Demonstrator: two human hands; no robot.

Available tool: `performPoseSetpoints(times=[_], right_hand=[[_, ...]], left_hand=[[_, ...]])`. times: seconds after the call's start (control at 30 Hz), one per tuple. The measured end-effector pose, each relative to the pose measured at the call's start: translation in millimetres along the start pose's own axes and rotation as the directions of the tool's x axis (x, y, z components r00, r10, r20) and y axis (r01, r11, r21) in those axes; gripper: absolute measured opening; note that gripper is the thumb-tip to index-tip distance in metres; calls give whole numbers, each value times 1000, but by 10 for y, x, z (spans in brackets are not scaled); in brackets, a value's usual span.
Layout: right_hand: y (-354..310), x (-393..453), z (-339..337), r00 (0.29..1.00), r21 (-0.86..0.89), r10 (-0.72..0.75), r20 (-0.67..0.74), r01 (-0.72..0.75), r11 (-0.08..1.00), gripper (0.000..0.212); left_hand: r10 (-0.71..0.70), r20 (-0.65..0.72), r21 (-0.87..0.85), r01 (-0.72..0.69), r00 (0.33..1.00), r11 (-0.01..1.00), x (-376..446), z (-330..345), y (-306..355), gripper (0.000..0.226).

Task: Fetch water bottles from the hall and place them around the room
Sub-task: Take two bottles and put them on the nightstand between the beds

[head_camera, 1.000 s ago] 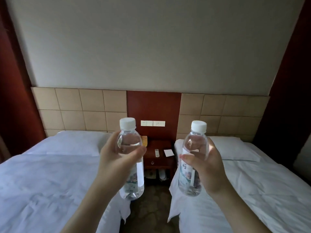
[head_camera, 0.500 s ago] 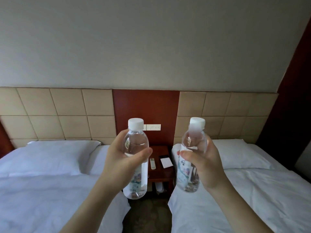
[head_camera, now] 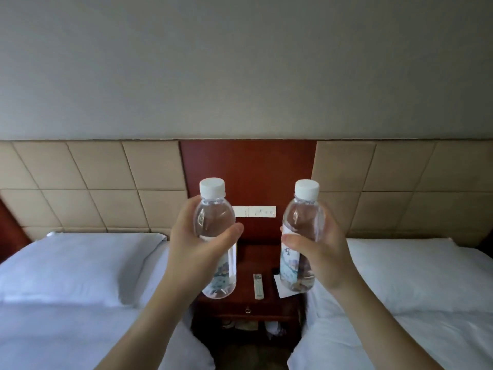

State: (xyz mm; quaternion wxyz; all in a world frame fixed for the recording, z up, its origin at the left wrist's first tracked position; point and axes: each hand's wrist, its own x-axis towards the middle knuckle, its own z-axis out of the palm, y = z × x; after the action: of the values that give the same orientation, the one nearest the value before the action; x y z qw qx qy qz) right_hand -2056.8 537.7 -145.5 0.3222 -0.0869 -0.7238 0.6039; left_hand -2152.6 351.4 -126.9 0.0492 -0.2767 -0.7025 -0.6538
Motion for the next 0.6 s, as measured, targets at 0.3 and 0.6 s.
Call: performPoseSetpoints(times=[0.3,0.6], right_hand=[[1114,1400,47,989,-50,146,-18,-147,988,49],[2733,2673,174,935,-140,351,-42,-354,925,53]], left_hand=[[-96,87,-18,97,992,995,1317,542,-1272,52],[-181,158,47,176,971,983,2588,1279,-3062,50]])
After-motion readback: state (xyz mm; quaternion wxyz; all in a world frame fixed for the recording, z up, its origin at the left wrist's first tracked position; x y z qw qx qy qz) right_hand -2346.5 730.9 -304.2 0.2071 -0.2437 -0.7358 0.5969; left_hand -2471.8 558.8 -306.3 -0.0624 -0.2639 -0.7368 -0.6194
